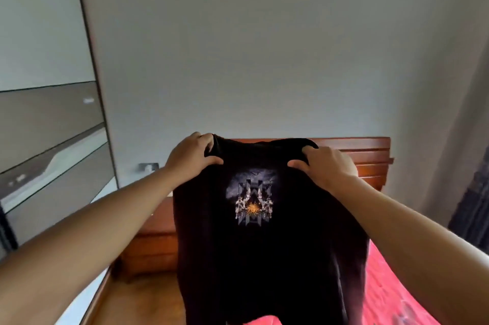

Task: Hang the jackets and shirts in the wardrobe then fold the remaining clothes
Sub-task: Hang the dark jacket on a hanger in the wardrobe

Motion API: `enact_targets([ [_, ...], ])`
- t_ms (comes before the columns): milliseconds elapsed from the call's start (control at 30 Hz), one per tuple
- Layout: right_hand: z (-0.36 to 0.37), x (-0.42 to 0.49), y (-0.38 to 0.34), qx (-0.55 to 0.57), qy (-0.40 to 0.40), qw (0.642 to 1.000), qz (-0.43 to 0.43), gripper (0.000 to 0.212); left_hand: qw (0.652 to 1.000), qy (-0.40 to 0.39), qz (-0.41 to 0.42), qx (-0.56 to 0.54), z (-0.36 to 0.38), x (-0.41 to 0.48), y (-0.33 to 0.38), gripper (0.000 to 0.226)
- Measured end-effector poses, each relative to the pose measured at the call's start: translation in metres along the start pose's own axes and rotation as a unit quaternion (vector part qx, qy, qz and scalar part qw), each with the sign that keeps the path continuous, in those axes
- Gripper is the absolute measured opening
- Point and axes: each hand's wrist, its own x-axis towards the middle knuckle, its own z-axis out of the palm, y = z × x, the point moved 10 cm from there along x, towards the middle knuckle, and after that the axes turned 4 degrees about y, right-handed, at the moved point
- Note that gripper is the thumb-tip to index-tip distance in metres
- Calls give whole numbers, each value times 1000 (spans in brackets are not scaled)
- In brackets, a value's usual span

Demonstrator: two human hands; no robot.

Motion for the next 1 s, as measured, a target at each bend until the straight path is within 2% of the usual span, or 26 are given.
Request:
enact_targets([
  [267, 2, 71, -196, 105, 15, 988, -115, 63, 989, 58, -98, 91, -116, -66, -146, 46],
  [600, 3, 104, -450, 221, 36, 937, -267, 65, 955, 79, -197, 206, -252, -172, -280, 47],
  [800, -16, 96, -588, 289, 33, 887, -360, 63, 915, 105, -285, 266, -329, -247, -341, 46],
  [1000, -42, 85, -704, 360, 57, 815, -450, 62, 859, 127, -358, 343, -397, -310, -369, 45],
])
